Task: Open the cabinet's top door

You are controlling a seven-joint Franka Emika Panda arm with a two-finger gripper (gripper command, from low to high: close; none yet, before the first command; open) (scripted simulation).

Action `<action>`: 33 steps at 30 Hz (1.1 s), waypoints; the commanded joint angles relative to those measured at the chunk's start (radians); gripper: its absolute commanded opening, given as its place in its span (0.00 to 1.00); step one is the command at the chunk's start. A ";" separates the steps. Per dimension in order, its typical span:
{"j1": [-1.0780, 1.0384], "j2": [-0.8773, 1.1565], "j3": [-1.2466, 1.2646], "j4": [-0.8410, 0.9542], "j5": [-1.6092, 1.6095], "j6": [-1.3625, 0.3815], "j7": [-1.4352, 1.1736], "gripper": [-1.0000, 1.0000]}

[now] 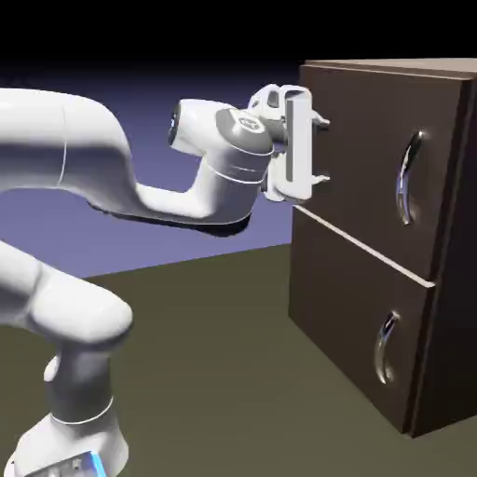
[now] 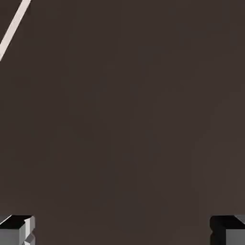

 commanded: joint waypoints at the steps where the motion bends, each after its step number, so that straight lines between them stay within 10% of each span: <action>1: 0.014 -0.006 -0.017 0.008 -0.044 -0.001 -0.017 1.00; 29: 0.495 -0.086 -0.475 0.305 -0.978 -0.054 -0.360 1.00; 30: 0.495 -0.086 -0.475 0.305 -0.978 -0.054 -0.360 0.00; 33: 0.423 -0.081 -0.426 0.244 -0.948 -0.090 -0.361 0.00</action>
